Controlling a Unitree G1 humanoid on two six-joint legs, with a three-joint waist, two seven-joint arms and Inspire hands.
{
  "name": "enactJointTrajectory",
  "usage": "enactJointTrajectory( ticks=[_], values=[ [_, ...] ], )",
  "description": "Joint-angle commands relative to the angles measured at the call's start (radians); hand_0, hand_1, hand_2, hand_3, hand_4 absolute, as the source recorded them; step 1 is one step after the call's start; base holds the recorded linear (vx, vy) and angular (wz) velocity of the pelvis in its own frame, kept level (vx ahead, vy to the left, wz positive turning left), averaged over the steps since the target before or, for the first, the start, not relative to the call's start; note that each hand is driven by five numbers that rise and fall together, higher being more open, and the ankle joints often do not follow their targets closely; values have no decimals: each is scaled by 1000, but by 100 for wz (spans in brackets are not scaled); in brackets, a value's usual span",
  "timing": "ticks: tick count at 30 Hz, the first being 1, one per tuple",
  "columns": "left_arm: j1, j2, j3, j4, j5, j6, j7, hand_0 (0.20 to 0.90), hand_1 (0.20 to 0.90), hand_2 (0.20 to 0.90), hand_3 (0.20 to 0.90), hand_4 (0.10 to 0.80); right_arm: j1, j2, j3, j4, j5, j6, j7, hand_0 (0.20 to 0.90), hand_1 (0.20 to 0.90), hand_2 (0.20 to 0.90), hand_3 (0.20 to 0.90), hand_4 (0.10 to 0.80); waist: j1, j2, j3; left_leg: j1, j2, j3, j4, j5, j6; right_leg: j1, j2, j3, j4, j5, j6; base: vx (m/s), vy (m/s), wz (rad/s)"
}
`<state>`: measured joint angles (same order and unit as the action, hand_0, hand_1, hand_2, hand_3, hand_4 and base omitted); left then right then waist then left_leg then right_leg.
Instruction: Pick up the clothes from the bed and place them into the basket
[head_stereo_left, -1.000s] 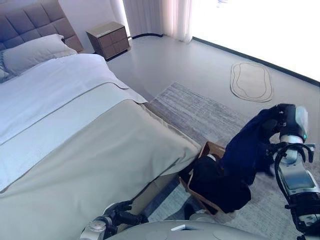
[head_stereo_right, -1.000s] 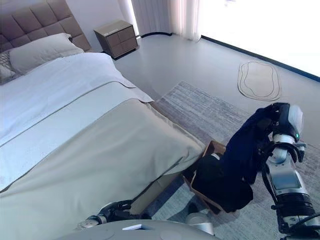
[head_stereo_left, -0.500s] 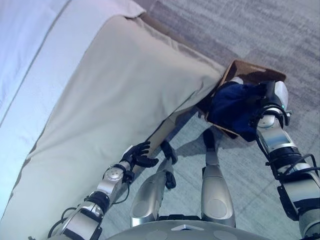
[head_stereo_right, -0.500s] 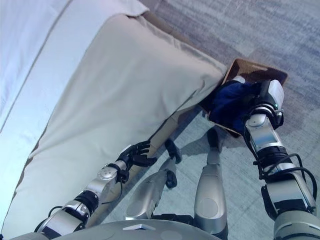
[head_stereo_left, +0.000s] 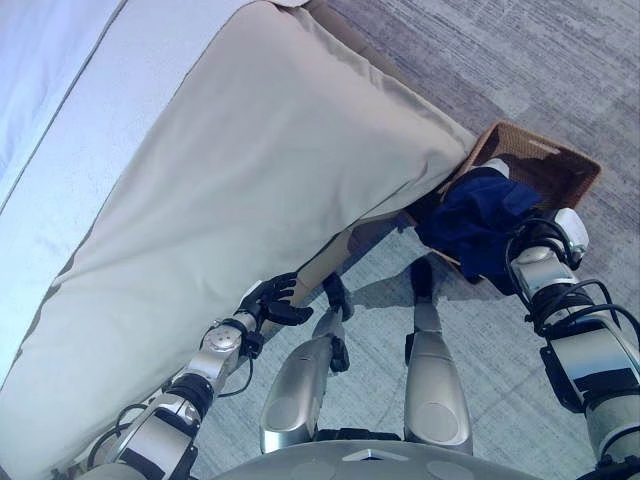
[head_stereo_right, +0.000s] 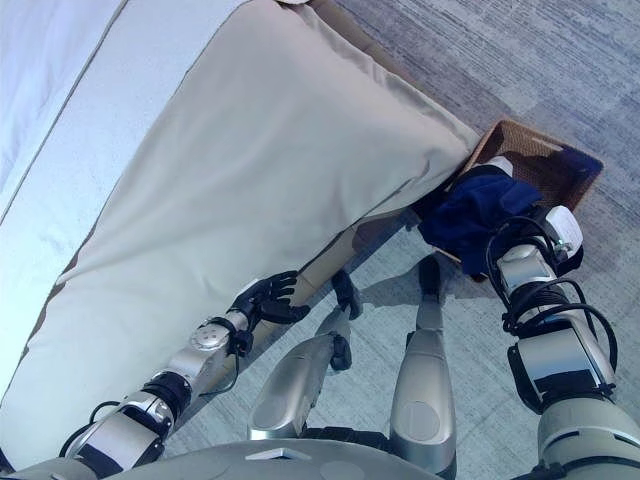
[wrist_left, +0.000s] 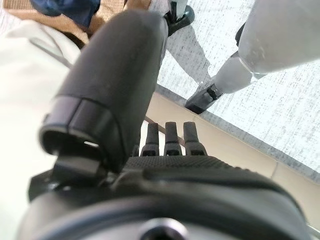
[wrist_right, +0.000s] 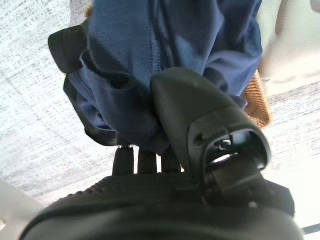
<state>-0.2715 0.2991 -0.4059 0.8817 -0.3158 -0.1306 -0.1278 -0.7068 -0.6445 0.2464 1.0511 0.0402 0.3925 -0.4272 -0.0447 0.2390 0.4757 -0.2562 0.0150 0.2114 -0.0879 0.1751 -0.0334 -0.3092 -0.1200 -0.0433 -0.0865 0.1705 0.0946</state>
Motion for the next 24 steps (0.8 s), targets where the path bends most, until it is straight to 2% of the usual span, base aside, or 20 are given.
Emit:
enactJointTrajectory(
  ticks=[1, 6, 9, 13, 18, 21, 24],
  values=[
    [26, 33, -18, 18, -12, -16, -20, 900, 900, 900, 900, 800, -24, -64, -8, 10, 16, -12, -69, 900, 900, 900, 900, 800, -10, -6, 24, -21, -25, -93, 147, -143, -11, -58, 26, -92, 206, -162, -68, 58, 55, 4],
    [66, 31, 15, 53, 21, -9, -29, 900, 900, 900, 900, 800, 169, 34, -58, -1, 66, -108, -62, 900, 900, 900, 900, 800, -9, -63, -35, 55, -13, -84, 99, -154, -11, 15, 39, -96, 164, -155, -62, 85, 68, 12],
    [101, 28, 58, 76, 60, 16, -35, 900, 900, 900, 900, 800, 358, 113, -79, 1, 46, -194, -40, 900, 900, 900, 900, 800, -6, -117, -94, 122, -9, -78, 73, -168, -4, 92, 48, -98, 126, -149, -55, 128, 42, 5],
    [152, 30, 112, 122, 113, 38, -40, 900, 900, 900, 900, 800, 507, 210, -84, 21, 8, -228, -26, 900, 900, 900, 900, 800, -8, -177, -169, 189, -2, -76, 59, -184, 6, 166, 57, -97, 109, -150, -46, 138, 50, 13],
    [210, 18, 167, 205, 176, 47, -56, 900, 900, 900, 900, 800, 628, 269, -87, 103, -98, -207, 49, 900, 900, 900, 900, 800, -6, -219, -280, 276, -3, -70, 46, -206, 24, 257, 69, -87, 92, -156, -36, 168, 116, -4],
    [225, 12, 188, 241, 200, 46, -63, 900, 900, 900, 900, 800, 668, 293, -77, 149, -182, -216, 87, 900, 900, 900, 900, 800, 0, -231, -320, 322, -9, -70, 35, -220, 33, 303, 70, -83, 80, -160, -31, 102, 125, -4],
    [228, 9, 203, 259, 212, 48, -68, 900, 900, 900, 900, 800, 685, 316, -69, 153, -175, -228, 104, 900, 900, 900, 900, 800, 4, -238, -341, 356, -14, -75, 30, -232, 41, 338, 70, -79, 77, -166, -27, 32, 105, 0]
  ],
)
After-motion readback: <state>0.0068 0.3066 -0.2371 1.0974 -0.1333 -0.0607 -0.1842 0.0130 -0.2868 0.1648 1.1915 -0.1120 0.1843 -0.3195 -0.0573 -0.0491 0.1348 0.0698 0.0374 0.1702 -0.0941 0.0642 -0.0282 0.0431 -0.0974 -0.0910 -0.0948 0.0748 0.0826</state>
